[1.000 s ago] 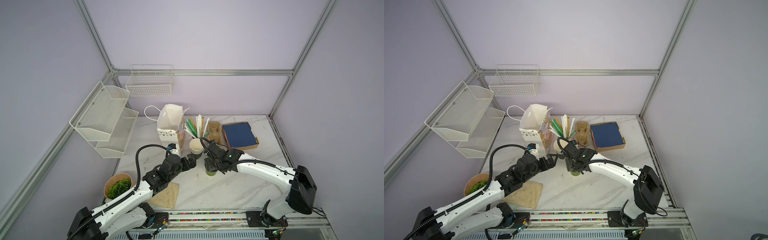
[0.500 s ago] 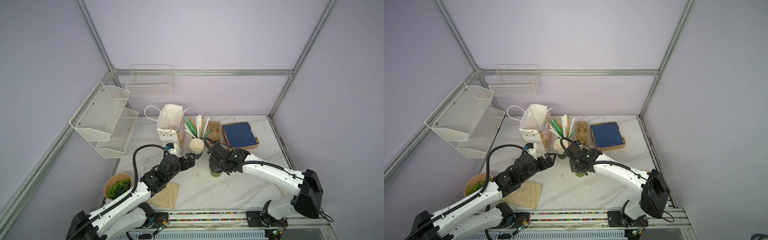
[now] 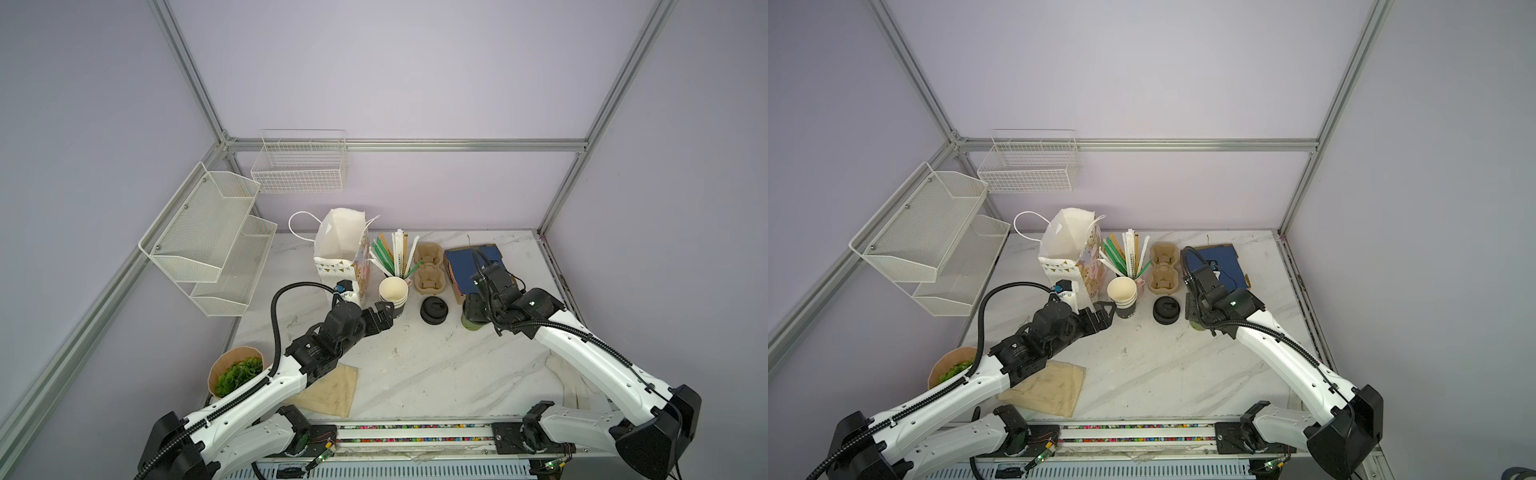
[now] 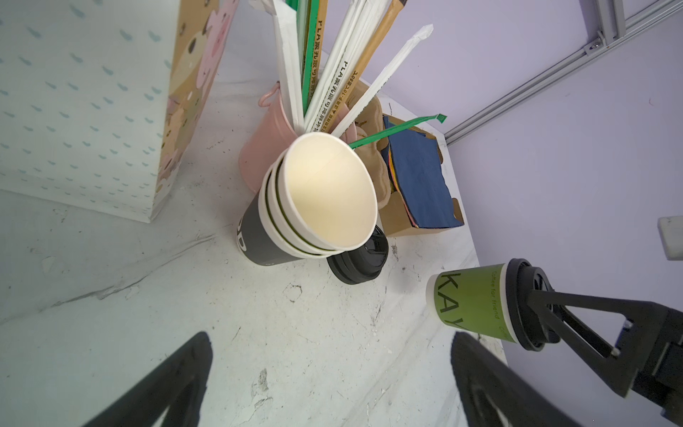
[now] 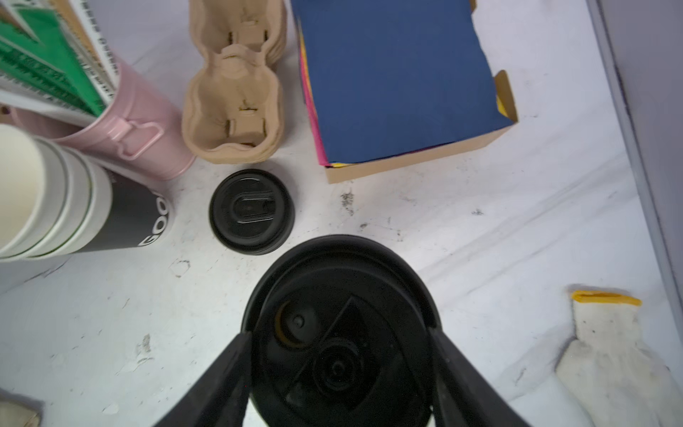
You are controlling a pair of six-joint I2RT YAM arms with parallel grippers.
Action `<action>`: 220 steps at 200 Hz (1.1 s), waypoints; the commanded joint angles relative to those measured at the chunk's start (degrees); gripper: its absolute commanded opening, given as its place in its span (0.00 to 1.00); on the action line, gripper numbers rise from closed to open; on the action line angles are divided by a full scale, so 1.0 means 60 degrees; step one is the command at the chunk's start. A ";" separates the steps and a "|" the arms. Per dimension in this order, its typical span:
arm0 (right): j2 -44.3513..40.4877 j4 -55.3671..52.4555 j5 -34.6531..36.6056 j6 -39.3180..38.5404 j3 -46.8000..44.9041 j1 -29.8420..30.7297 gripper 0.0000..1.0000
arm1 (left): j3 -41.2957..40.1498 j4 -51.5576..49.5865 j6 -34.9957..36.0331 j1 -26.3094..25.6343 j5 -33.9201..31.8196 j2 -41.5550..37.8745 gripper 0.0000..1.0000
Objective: Pack a coffee takeout order
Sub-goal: Place the coffee cup at the middle-right of the table.
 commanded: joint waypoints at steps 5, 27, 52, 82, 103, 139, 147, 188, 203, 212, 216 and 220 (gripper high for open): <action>-0.0233 -0.0241 0.0355 -0.0455 -0.0096 -0.0678 0.70 | 0.1161 0.0307 0.0476 0.0043 0.0118 0.0155 1.00; -0.0258 -0.0100 0.0171 -0.0714 -0.0174 -0.1416 0.70 | 0.1312 0.0304 0.0565 0.0050 0.0181 0.0292 1.00; -0.0184 0.0018 -0.0108 -0.0825 -0.0335 -0.1875 0.70 | 0.1316 0.0379 0.0572 0.0059 0.0254 0.0366 1.00; 0.0043 0.0368 -0.0632 -0.1080 -0.0526 -0.2649 0.70 | 0.1257 0.0487 0.0513 0.0058 0.0325 0.0439 1.00; 0.0142 0.0758 -0.1049 -0.1260 -0.0664 -0.3220 0.70 | 0.1244 0.0509 0.0484 0.0058 0.0386 0.0455 1.00; 0.0485 0.1253 -0.1581 -0.1303 -0.0863 -0.4013 0.70 | 0.1071 0.0568 0.0361 0.0058 0.0443 0.0404 1.00; 0.0567 0.1303 -0.1704 -0.1305 -0.0855 -0.4090 0.70 | 0.1044 0.0568 0.0338 0.0058 0.0464 0.0396 1.00; 0.0992 0.1343 -0.1647 -0.1445 -0.0724 -0.4416 0.71 | 0.0857 0.0688 0.0170 0.0059 0.0517 0.0353 1.00; 0.1038 0.1408 -0.1634 -0.1494 -0.0793 -0.4516 0.71 | 0.0767 0.0722 0.0118 0.0058 0.0534 0.0331 1.00; 0.1119 0.1413 -0.1666 -0.1501 -0.0785 -0.4546 0.71 | 0.0755 0.0727 0.0103 0.0058 0.0532 0.0324 1.00; 0.1144 0.1422 -0.1671 -0.1519 -0.0795 -0.4561 0.71 | 0.0759 0.0728 0.0103 0.0058 0.0532 0.0324 1.00; 0.1165 0.1410 -0.1668 -0.1515 -0.0770 -0.4564 0.71 | 0.0747 0.0718 0.0103 0.0058 0.0532 0.0324 1.00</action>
